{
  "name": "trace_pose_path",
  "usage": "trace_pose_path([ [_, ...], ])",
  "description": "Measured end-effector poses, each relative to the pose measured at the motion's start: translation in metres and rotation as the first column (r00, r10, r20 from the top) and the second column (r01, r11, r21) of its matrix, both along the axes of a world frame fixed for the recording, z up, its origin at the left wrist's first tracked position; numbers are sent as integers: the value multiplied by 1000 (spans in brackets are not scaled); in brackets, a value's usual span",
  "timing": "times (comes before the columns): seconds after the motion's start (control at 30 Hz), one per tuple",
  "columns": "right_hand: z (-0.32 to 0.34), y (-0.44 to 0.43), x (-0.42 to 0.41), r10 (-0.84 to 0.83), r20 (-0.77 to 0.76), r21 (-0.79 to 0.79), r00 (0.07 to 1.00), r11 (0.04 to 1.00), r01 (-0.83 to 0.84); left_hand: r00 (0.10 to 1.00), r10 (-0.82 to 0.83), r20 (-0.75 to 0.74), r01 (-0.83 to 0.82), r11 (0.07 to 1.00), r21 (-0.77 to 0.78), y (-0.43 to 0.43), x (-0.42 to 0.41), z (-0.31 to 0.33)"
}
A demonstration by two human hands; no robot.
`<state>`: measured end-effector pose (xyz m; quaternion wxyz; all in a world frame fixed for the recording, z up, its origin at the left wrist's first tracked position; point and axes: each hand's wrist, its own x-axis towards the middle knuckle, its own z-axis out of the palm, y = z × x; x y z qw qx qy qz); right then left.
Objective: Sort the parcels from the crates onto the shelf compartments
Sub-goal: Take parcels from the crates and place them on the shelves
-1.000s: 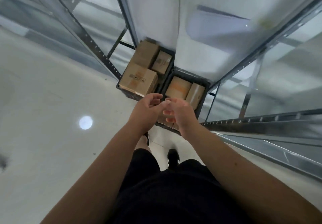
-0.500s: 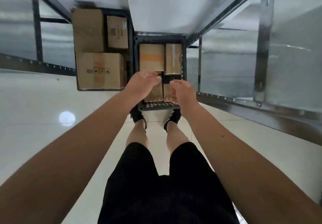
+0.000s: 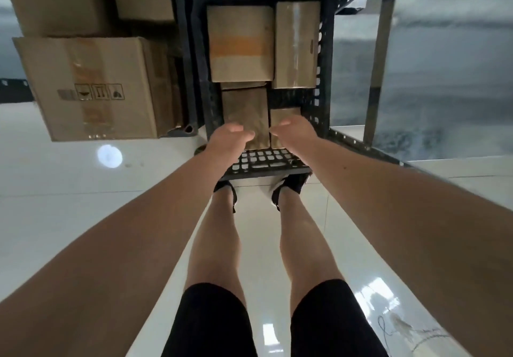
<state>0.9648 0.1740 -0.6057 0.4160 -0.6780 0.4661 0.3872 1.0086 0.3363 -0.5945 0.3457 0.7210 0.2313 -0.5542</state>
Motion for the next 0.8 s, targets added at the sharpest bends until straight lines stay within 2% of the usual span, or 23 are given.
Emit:
trace_pose_path([
  [0.23,-110,4,22,162,-27,41,986,986,-161,995,83,-50,-77,989,123,-10,-5,-107],
  [0.37,-160,15,27,254,-2,48,967,966,-254,1000,-8,-15,11,979,204,-20,3,-156],
  [0.47,-196,20,20,176,-27,37,984,984,-175,1000,10,-1,-9,969,247,-21,3,-189],
  [0.57,-225,19,13,87,2,-42,996,995,-87,999,44,4,-43,957,286,-20,5,-214],
  [0.67,-237,16,10,92,19,-95,996,991,-89,999,33,23,-39,948,315,-22,1,-234],
  [0.8,-246,17,15,164,-56,-50,985,985,-166,998,37,52,-53,931,362,-24,-8,-256],
])
